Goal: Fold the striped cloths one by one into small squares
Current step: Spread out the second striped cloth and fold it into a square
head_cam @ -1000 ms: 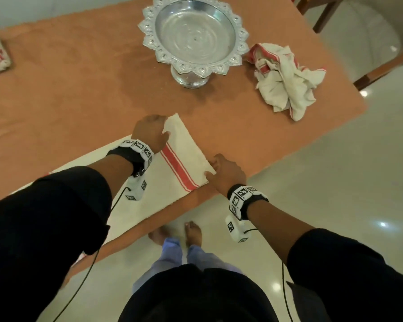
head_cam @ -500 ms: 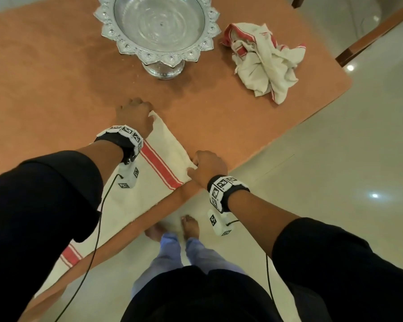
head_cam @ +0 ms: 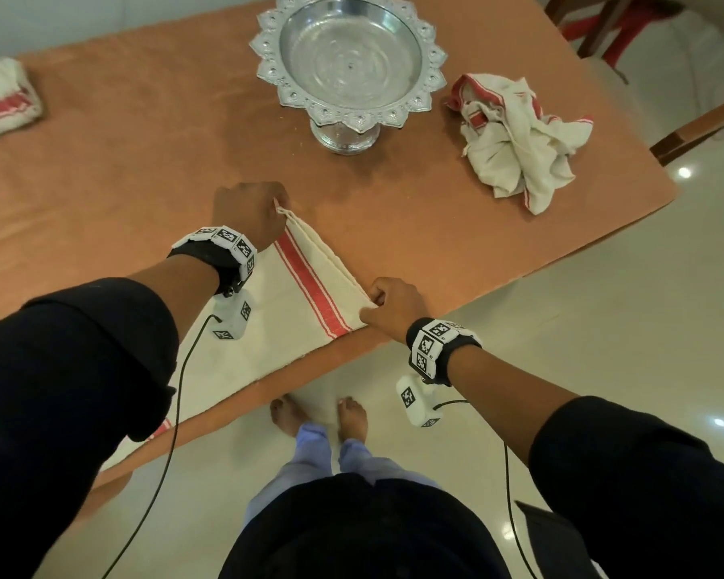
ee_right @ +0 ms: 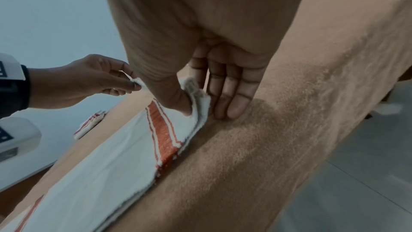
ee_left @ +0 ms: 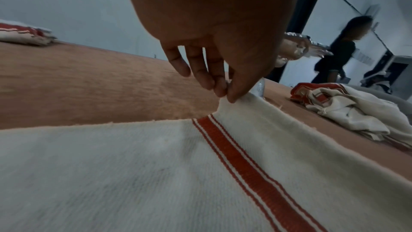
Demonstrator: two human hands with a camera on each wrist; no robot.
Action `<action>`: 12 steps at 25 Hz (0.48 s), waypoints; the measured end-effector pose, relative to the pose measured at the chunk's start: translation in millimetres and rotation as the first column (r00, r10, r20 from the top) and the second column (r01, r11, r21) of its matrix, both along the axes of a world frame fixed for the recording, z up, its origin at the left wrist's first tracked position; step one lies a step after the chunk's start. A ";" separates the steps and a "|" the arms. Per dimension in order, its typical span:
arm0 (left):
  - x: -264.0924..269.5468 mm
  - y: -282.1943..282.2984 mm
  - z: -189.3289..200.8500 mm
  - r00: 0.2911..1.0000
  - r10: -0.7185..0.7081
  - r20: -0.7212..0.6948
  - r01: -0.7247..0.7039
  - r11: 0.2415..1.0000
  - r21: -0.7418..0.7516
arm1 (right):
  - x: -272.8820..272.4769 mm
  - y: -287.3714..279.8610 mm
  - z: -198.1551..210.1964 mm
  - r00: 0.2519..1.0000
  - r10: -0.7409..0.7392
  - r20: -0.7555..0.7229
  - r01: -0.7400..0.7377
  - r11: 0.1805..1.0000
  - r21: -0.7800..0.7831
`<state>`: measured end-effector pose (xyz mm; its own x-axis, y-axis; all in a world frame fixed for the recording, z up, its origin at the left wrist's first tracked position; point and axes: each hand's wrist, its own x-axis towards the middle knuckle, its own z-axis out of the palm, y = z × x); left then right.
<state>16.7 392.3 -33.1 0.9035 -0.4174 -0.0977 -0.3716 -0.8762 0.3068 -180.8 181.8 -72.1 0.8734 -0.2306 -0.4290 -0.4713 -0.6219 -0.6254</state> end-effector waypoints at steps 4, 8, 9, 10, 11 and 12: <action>-15.6 29.2 12.7 0.988 0.137 -0.073 -0.146 0.982 -0.123 | -3.4 11.1 10.0 0.985 0.070 0.158 -0.080 0.995 0.057; -35.3 63.7 17.9 0.898 0.367 -0.243 -0.433 0.833 -0.344 | -7.1 27.8 19.2 0.909 0.307 0.281 -0.325 0.946 0.018; -41.5 70.8 18.2 0.859 0.418 -0.296 -0.510 0.751 -0.420 | -8.3 32.6 20.4 0.887 0.347 0.303 -0.366 0.931 0.005; -49.0 80.3 20.1 0.825 0.458 -0.331 -0.565 0.677 -0.472 | -9.0 39.6 22.7 0.864 0.385 0.324 -0.406 0.914 -0.002; -54.0 88.6 20.3 0.807 0.478 -0.348 -0.591 0.636 -0.496 | -10.0 46.3 24.7 0.843 0.410 0.347 -0.438 0.899 0.003; -58.9 99.3 22.2 0.785 0.498 -0.368 -0.618 0.598 -0.510 | -10.3 55.3 29.0 0.817 0.441 0.372 -0.479 0.878 0.011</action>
<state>-42.2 491.6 -10.9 0.9707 0.1392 -0.1957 0.2398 -0.5163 0.8221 -191.1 237.1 -43.1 0.9617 0.2635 -0.0755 0.1145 -0.6364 -0.7628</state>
